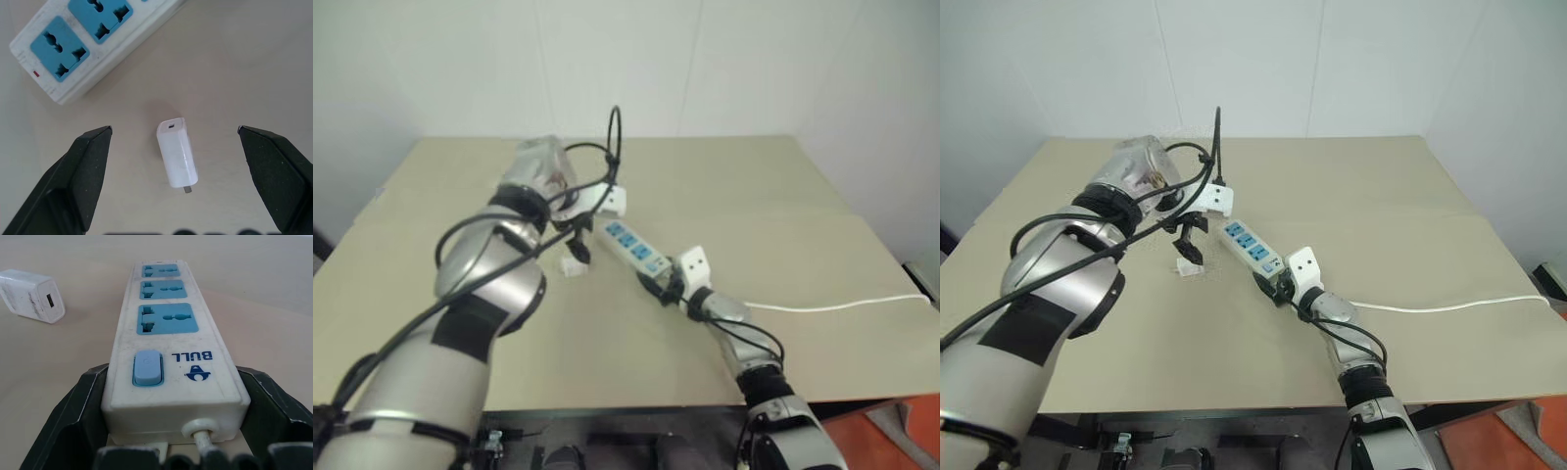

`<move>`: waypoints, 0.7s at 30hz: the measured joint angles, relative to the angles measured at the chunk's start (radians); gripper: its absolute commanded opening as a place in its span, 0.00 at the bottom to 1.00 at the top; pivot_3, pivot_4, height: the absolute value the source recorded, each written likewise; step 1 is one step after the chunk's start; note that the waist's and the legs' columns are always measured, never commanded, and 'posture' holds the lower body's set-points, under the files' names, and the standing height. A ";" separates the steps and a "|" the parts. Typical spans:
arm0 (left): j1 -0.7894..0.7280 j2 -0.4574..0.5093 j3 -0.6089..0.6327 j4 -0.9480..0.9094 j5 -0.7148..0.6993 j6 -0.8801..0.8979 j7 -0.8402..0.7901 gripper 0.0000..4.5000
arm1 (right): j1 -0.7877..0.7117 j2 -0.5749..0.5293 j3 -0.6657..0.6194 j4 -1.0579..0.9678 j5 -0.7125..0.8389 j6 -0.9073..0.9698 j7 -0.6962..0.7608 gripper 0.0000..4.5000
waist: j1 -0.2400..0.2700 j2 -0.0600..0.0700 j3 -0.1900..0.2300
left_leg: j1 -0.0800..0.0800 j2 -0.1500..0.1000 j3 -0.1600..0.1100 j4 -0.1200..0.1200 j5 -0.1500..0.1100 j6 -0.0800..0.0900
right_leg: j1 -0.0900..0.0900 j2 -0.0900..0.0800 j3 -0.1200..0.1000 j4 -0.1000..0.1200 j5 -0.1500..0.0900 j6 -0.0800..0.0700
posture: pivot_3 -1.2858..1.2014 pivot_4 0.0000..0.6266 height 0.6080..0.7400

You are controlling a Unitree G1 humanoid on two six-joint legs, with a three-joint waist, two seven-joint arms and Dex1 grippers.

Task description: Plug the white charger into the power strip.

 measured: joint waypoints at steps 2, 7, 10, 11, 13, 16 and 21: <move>0.010 -0.006 0.000 0.004 0.016 0.007 0.028 1.00 | 0.006 0.001 0.003 -0.008 -0.001 0.001 -0.004 0.76 | 0.000 0.000 0.000 | 0.000 0.000 0.000 0.000 0.000 0.000 | 0.000 0.000 0.000 0.000 0.000 0.000 | 0.52 0.24 1.00; 0.051 -0.016 0.002 0.026 0.052 0.033 0.097 1.00 | 0.016 0.004 0.005 -0.026 -0.006 0.007 -0.015 0.76 | 0.001 0.000 0.000 | 0.000 0.000 0.000 0.000 0.000 0.000 | 0.000 0.000 0.000 0.000 0.000 0.000 | 0.52 0.24 1.00; 0.073 -0.023 0.006 0.039 0.060 0.051 0.113 1.00 | 0.027 0.004 0.005 -0.041 -0.008 0.011 -0.021 0.76 | 0.001 0.000 0.000 | 0.000 0.000 -0.001 0.000 0.000 0.000 | 0.000 0.000 0.000 0.000 0.000 0.000 | 0.52 0.24 1.00; 0.079 -0.026 0.011 0.040 0.060 0.061 0.116 1.00 | 0.027 0.004 0.005 -0.043 -0.008 0.012 -0.022 0.76 | 0.001 0.000 0.000 | -0.001 0.000 -0.001 0.000 0.000 0.000 | 0.000 -0.001 0.000 0.000 0.000 0.000 | 0.52 0.24 1.00; 0.089 -0.032 0.015 0.040 0.060 0.066 0.123 1.00 | 0.029 0.004 0.005 -0.048 -0.008 0.018 -0.023 0.76 | 0.002 0.000 0.000 | -0.001 -0.001 -0.001 0.000 0.000 0.000 | 0.000 -0.001 0.000 0.000 0.000 0.000 | 0.52 0.24 1.00; 0.091 -0.041 0.028 0.041 0.060 0.081 0.133 1.00 | 0.035 0.004 0.005 -0.062 -0.008 0.028 -0.024 0.76 | 0.002 0.000 0.000 | -0.001 -0.001 -0.001 0.000 0.000 0.000 | 0.000 -0.001 -0.001 0.000 0.000 0.000 | 0.52 0.24 1.00; 0.106 -0.045 0.036 0.041 0.069 0.084 0.161 1.00 | 0.040 0.003 0.006 -0.070 -0.008 0.034 -0.026 0.76 | 0.002 0.000 0.000 | 0.000 -0.001 -0.001 0.000 0.000 0.000 | 0.000 -0.001 0.000 0.000 0.000 0.000 | 0.52 0.24 1.00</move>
